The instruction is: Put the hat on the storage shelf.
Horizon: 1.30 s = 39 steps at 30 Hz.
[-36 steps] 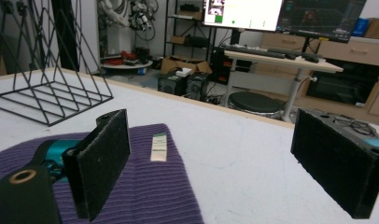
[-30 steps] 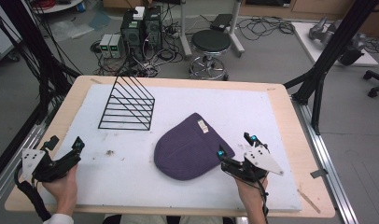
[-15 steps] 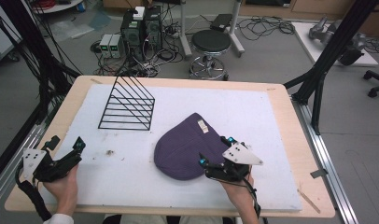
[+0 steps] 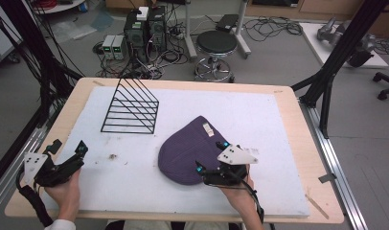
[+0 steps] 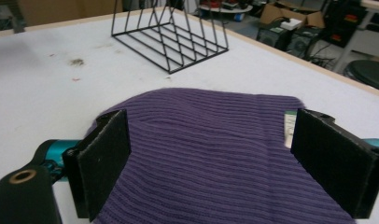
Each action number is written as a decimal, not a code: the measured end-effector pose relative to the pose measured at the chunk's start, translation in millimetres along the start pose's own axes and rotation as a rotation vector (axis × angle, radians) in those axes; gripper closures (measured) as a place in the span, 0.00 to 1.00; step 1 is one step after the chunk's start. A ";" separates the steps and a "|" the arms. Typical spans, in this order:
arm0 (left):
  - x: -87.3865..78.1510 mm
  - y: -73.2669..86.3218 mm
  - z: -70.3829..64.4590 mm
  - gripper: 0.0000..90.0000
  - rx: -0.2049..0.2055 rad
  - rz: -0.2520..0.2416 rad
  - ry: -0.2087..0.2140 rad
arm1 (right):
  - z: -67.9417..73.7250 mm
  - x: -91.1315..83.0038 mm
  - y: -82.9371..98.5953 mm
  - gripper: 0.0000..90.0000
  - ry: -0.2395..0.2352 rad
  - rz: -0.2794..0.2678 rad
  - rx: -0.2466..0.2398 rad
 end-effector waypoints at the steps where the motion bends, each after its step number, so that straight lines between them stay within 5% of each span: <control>1: -0.3 0.0 0.4 0.19 0.002 0.003 -0.001 | 2.1 2.2 0.1 0.13 -0.016 0.007 -0.007; 13: -0.6 0.1 1.8 0.19 -0.004 0.001 -0.004 | 26.0 24.8 2.6 0.12 -0.126 0.101 -0.088; 15: -0.9 0.0 2.2 0.19 -0.006 0.002 -0.004 | 34.5 34.1 3.7 0.12 -0.184 0.143 -0.132; 26: -2.4 0.3 5.1 0.19 -0.023 0.000 -0.011 | 56.8 52.8 5.2 0.13 -0.330 0.235 -0.273; 39: -3.9 0.3 7.1 0.19 -0.032 -0.003 -0.017 | 68.8 62.7 15.8 0.12 -0.311 0.257 -0.308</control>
Point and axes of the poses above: each handheld gripper's, and its own axes: x roughly forward along the jaws, y roughly out of its underside, z roughly to its left, the point moved 4 cm from there along x, roughly forward along the jaws, and after that the axes turned 14 degrees about y, right-handed, at the moved point
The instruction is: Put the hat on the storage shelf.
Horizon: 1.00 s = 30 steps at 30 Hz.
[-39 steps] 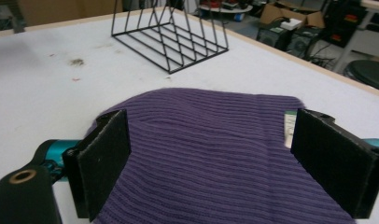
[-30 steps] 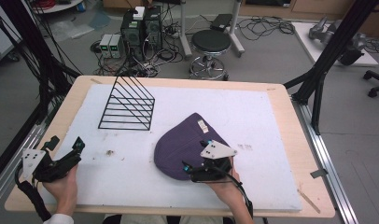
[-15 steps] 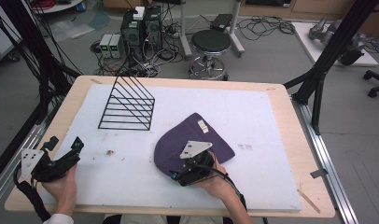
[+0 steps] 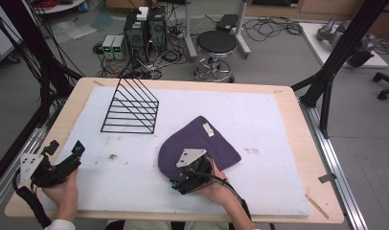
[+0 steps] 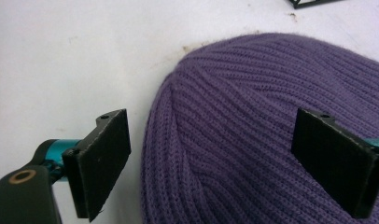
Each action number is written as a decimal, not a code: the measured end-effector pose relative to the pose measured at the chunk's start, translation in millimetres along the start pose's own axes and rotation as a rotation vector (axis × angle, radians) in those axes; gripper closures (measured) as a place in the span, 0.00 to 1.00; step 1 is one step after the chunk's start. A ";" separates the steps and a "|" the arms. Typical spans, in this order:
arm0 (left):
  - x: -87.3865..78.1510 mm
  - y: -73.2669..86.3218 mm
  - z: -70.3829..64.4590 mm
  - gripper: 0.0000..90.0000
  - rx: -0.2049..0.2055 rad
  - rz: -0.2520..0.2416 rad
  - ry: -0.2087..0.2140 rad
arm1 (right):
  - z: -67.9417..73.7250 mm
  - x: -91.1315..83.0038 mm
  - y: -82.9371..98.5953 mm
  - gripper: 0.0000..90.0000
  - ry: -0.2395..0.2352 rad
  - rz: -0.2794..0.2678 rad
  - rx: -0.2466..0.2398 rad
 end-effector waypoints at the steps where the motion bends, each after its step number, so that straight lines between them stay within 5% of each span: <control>1: -0.1 0.0 0.2 0.19 -0.001 0.000 0.000 | 0.4 0.5 1.3 0.12 -0.001 -0.001 0.002; 13: -1.0 0.4 -0.2 0.20 -0.008 -0.005 0.003 | 1.3 7.6 16.3 0.13 -0.027 0.033 0.004; 18: -1.1 0.6 -0.6 0.20 -0.009 -0.003 0.006 | -3.2 8.6 16.0 0.21 -0.051 0.038 -0.001; 23: -0.6 0.8 -0.7 0.20 -0.012 -0.003 0.008 | -5.9 8.0 15.9 0.36 -0.072 0.027 -0.006; 25: -0.6 0.8 -0.8 0.20 -0.013 -0.003 0.008 | -10.5 7.1 16.1 0.52 -0.054 0.024 0.006; 30: -0.4 1.0 0.1 0.20 -0.018 -0.004 0.008 | -13.4 6.7 15.8 0.65 -0.014 0.028 0.006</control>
Point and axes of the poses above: each handheld gripper's, and its own axes: x roughly forward along the jaws, y roughly out of its underside, z roughly to its left, the point moved 4 cm from there along x, roughly forward along the jaws, and after that the axes turned 14 degrees about y, right-handed, at the moved point
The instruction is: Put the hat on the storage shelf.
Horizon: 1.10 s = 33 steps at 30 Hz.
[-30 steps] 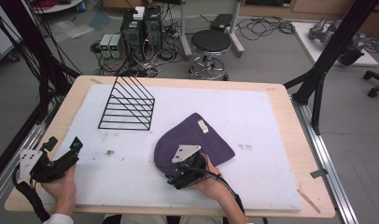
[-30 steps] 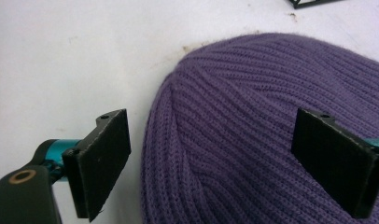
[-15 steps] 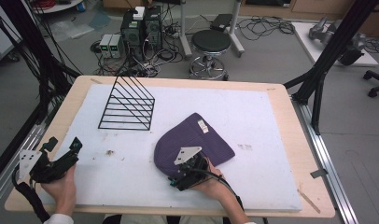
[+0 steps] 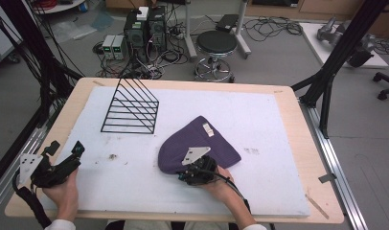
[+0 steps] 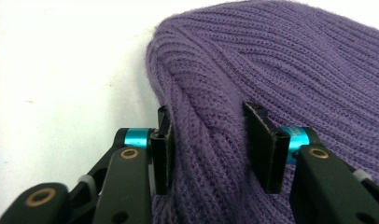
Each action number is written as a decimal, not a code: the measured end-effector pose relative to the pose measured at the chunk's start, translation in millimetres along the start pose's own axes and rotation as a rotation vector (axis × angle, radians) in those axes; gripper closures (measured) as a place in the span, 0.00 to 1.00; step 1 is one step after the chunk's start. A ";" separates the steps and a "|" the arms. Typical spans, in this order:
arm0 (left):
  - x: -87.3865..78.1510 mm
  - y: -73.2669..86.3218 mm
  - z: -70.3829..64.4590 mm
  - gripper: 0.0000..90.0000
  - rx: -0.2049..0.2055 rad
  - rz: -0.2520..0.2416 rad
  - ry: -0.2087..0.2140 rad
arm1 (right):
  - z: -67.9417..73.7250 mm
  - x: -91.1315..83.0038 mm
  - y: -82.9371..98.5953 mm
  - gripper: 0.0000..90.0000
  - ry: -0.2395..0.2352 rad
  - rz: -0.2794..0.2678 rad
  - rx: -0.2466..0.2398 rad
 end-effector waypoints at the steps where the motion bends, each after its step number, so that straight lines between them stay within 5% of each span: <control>1: 0.1 0.2 0.1 0.20 -0.004 0.000 0.000 | 0.1 -0.1 -0.2 0.65 0.003 0.000 -0.006; 11: 0.8 1.0 0.0 0.20 -0.013 0.005 0.005 | 0.6 -1.4 -1.1 0.82 0.042 0.009 0.002; 17: 3.1 2.2 -2.6 0.20 -0.019 0.007 0.021 | 2.3 -2.7 -2.7 0.84 0.075 0.020 0.009; 29: 5.6 3.9 -5.4 0.20 -0.033 0.020 0.048 | -4.7 -21.8 -10.1 0.84 0.128 -0.085 0.061; 33: 4.9 3.8 -4.9 0.20 -0.034 0.021 0.046 | -16.2 -30.8 -13.3 0.83 0.214 -0.142 0.131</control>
Point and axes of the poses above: each handheld gripper's, and its own axes: x roughly forward along the jaws, y roughly out of its underside, z roughly to its left, the point moved 4 cm from there along x, roughly forward along the jaws, and after that the axes turned 14 degrees about y, right-handed, at the moved point
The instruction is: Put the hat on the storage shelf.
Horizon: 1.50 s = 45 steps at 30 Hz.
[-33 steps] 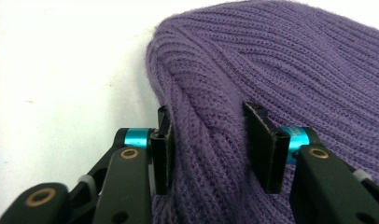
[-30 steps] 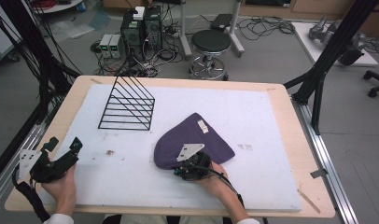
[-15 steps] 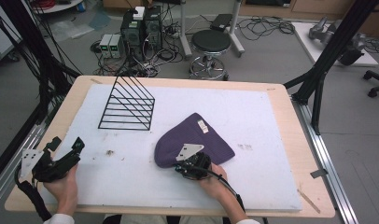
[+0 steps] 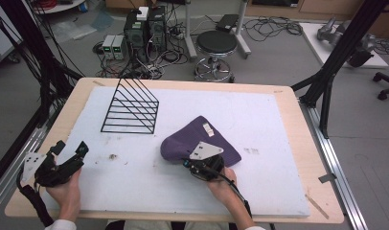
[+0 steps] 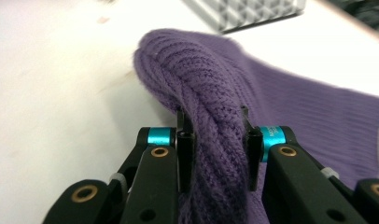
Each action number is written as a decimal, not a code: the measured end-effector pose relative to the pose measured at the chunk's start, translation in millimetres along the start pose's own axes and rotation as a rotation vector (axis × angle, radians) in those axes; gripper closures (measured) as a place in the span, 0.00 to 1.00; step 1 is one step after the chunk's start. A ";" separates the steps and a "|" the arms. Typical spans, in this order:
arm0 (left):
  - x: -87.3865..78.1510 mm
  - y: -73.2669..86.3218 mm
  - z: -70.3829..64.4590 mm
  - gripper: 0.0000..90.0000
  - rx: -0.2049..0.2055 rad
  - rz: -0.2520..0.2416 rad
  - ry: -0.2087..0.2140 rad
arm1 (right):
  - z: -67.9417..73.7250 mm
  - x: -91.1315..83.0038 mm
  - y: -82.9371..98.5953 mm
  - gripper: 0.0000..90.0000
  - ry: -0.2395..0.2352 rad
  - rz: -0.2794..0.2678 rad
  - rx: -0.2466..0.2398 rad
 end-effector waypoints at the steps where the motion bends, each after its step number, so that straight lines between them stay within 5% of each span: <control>1: -0.2 -0.1 0.1 0.20 0.000 0.000 0.000 | -3.7 -0.4 -1.0 0.83 0.023 -0.008 0.016; 6: 0.1 0.2 1.2 0.20 -0.005 0.000 -0.001 | -18.8 -7.1 -6.3 0.83 0.155 -0.059 0.093; 8: 0.2 0.6 1.9 0.20 -0.010 0.003 -0.003 | -21.4 -8.9 -7.9 0.83 0.170 -0.080 0.106; 16: 0.6 0.7 1.6 0.20 -0.009 0.003 -0.004 | -49.2 -37.3 -25.0 0.83 0.396 -0.261 0.228; 24: 2.3 1.3 1.2 0.20 -0.006 0.007 0.002 | -72.8 -61.5 -42.1 0.83 0.521 -0.406 0.253; 30: 2.3 1.5 0.9 0.20 -0.005 0.010 0.004 | -82.9 -73.2 -52.0 0.83 0.541 -0.476 0.255; 35: 2.3 0.9 2.1 0.20 -0.011 0.005 0.005 | -88.0 -94.1 -62.0 0.82 0.546 -0.589 0.272; 45: 2.7 -0.8 -1.4 0.20 0.000 0.007 0.025 | -86.9 -114.8 -75.1 0.82 0.527 -0.677 0.311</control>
Point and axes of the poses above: each handheld gripper's, and its own axes: x roughly forward along the jaws, y roughly out of its underside, z roughly to its left, the point moved 4 cm from there along x, roughly forward along the jaws, and after that the axes turned 14 degrees about y, right-handed, at the moved point
